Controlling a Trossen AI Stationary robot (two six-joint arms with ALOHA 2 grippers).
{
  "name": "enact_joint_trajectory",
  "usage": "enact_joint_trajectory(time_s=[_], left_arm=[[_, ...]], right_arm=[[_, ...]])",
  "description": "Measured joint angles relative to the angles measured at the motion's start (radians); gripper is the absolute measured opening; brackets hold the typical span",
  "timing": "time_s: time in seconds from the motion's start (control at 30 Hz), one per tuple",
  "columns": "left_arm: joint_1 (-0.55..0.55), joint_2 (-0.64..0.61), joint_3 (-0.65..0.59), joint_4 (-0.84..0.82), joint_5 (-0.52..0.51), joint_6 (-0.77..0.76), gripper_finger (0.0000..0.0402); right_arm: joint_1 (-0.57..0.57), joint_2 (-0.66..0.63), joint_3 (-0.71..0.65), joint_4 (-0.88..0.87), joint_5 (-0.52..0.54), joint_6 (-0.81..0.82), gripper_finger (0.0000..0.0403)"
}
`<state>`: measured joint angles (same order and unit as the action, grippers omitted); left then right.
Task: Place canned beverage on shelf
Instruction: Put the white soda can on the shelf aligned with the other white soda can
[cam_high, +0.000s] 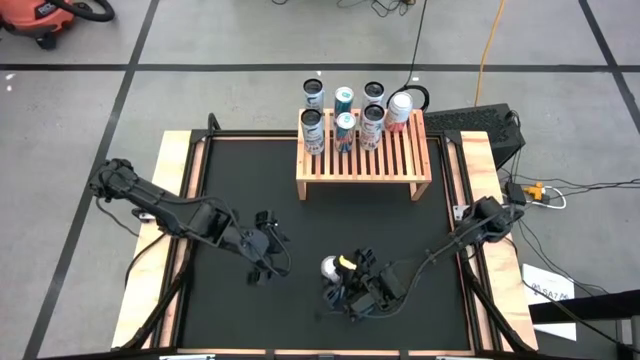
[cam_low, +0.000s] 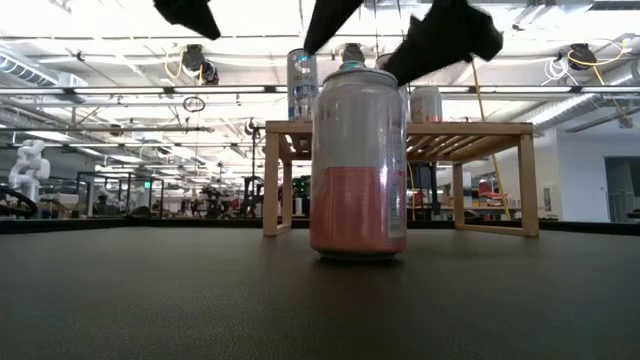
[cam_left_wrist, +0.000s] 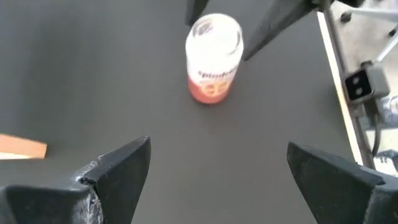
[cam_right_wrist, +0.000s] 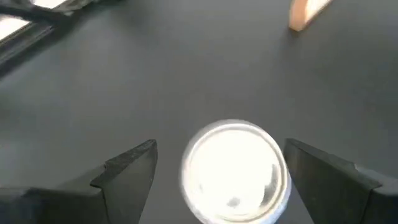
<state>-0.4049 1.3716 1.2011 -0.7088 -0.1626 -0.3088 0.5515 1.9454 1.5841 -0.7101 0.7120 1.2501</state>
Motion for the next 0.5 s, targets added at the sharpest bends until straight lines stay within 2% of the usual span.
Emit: enact_joint_trajectory(time_s=[0.17,0.5], left_arm=[[-0.017,0.000,0.000,-0.065,-0.031,-0.027,0.0374],[-0.047,0.000,0.000,-0.078,-0.088,-0.079,0.0374]], right_arm=[[-0.025,0.035,-0.005,-0.013,-0.041,0.048,0.0338],[-0.035,0.032,-0.003,-0.058,-0.064,0.038,0.0328]])
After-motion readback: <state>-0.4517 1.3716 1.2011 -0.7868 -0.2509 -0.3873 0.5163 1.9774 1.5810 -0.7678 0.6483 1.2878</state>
